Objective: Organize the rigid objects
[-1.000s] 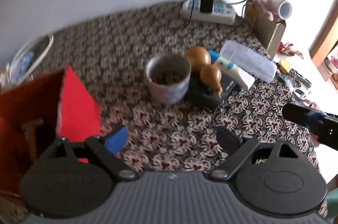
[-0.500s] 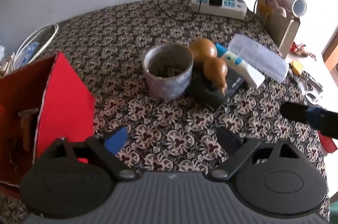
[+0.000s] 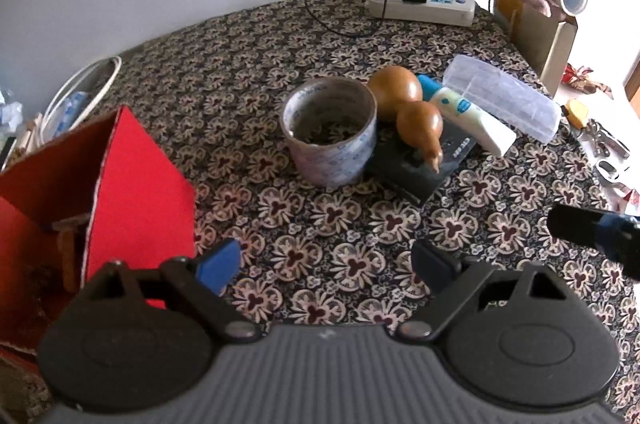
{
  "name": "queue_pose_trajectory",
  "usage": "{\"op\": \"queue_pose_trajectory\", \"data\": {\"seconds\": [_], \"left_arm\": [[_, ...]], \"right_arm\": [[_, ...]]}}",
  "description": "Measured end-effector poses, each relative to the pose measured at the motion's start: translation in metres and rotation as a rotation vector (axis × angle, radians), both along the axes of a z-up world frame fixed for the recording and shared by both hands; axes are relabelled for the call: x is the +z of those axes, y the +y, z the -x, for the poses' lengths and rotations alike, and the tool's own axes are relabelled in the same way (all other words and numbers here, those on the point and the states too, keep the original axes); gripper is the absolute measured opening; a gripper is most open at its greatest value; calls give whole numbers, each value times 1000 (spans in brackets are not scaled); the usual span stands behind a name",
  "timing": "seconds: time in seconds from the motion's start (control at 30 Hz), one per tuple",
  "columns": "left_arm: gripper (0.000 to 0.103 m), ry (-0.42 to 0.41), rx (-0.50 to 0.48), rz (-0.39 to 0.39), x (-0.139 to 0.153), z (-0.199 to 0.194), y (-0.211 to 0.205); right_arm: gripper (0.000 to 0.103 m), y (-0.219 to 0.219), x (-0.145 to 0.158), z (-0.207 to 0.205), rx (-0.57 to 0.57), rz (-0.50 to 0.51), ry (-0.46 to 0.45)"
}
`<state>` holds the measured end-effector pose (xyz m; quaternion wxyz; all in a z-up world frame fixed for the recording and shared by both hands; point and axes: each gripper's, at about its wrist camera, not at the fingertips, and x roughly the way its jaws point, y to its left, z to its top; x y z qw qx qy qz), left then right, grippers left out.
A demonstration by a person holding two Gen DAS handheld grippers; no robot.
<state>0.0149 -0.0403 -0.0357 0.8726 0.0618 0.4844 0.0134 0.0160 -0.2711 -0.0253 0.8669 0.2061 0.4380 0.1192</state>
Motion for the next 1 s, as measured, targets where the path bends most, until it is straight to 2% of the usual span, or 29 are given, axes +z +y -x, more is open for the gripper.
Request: {"op": "queue_pose_trajectory", "data": {"seconds": [0.2, 0.53, 0.73, 0.93, 1.0], "left_arm": [[92, 0, 17, -44, -7, -3, 0], [92, 8, 46, -66, -10, -9, -10], [92, 17, 47, -25, -14, -13, -9], [82, -39, 50, -5, -6, -25, -5], [80, -60, 66, 1, 0, -36, 1]], "right_arm": [[24, 2, -2, 2, 16, -1, -3], [24, 0, -7, 1, 38, -30, 9], [24, -1, -12, -1, 55, -18, 12], [22, -9, -14, -16, 81, -29, 0], [22, -13, -12, -27, 80, -66, -11]]}}
